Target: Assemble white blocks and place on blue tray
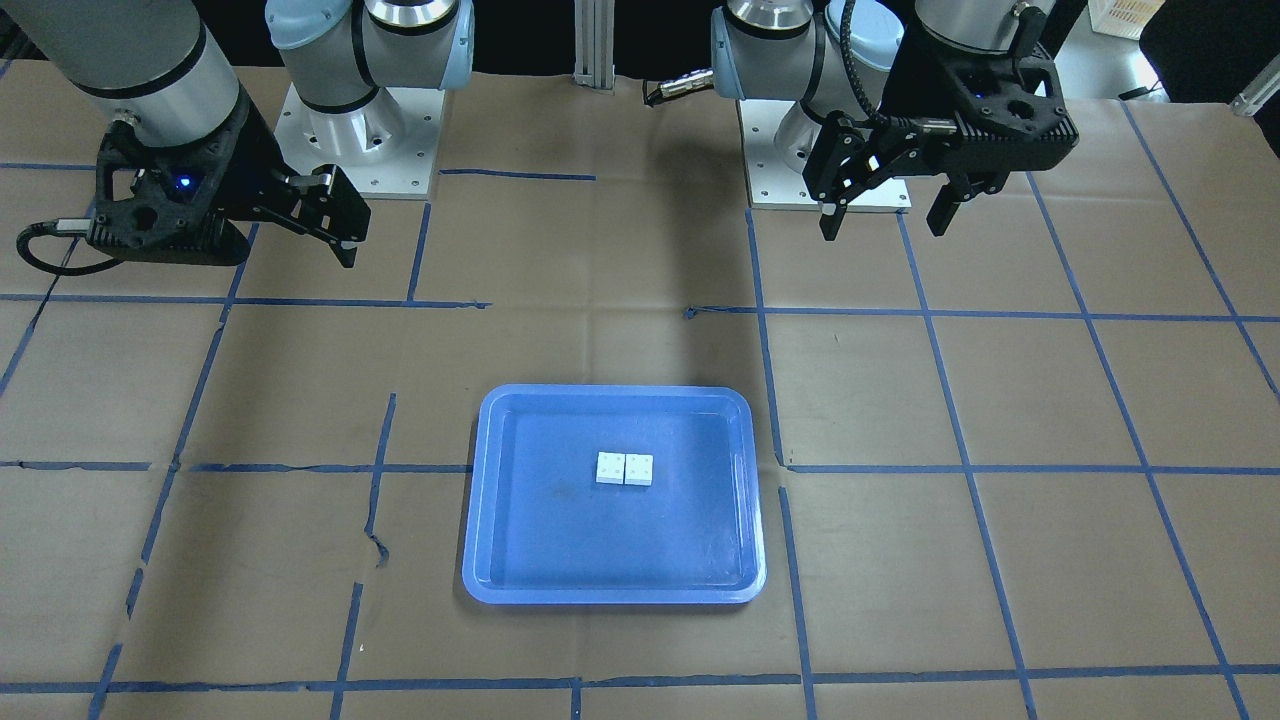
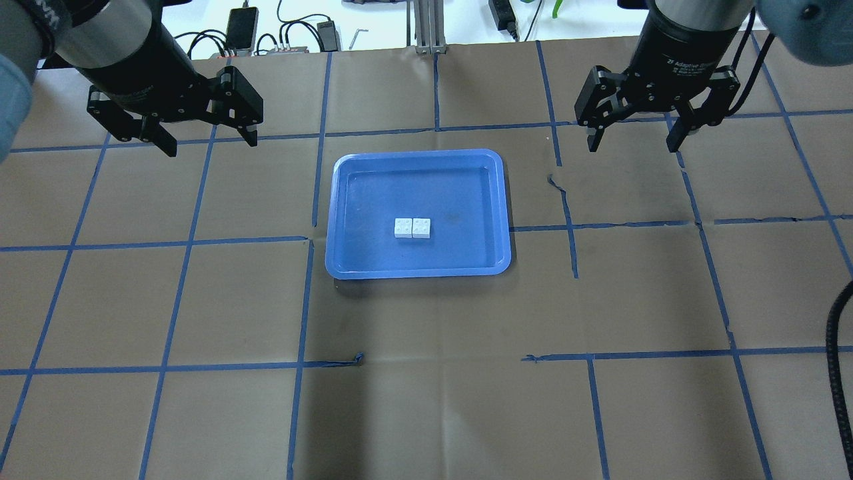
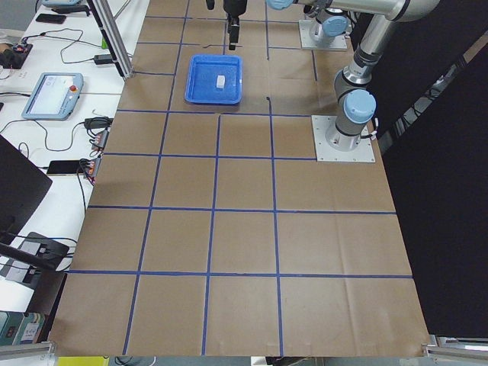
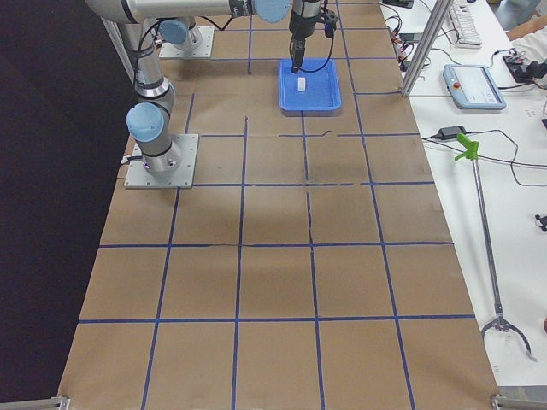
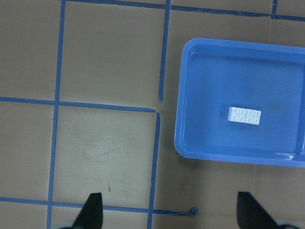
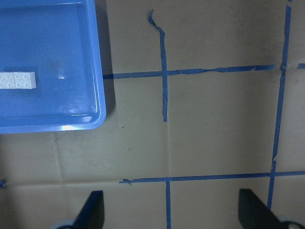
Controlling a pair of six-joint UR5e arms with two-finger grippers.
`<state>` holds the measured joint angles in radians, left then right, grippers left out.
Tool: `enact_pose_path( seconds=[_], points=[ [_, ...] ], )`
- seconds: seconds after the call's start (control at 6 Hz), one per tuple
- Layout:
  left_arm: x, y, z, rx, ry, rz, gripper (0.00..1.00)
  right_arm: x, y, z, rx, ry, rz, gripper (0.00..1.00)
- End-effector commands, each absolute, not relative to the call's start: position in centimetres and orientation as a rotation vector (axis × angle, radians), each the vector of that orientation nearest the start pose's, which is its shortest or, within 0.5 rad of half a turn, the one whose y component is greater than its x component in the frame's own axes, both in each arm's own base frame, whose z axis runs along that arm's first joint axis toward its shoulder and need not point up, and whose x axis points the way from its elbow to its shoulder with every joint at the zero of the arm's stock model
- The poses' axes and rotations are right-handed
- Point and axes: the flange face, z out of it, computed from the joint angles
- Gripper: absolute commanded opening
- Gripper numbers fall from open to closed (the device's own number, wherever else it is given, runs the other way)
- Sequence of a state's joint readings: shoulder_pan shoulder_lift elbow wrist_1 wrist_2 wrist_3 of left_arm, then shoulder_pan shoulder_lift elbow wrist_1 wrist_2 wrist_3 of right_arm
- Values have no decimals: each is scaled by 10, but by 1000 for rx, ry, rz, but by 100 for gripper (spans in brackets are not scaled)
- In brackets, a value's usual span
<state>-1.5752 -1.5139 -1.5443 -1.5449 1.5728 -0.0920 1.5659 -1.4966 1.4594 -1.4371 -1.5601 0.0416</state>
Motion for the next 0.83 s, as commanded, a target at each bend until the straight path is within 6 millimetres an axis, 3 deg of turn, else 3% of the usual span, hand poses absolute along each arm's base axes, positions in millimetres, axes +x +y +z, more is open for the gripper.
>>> enact_pose_path(
  seconds=[0.0,0.67],
  points=[
    [-135,-477,529,-137,3138,-169,99,130,-515,491,79,3149,123,100],
    [-135,-478,527,-137,3138,-169,99,130,-514,492,72,3152,121,100]
  ],
)
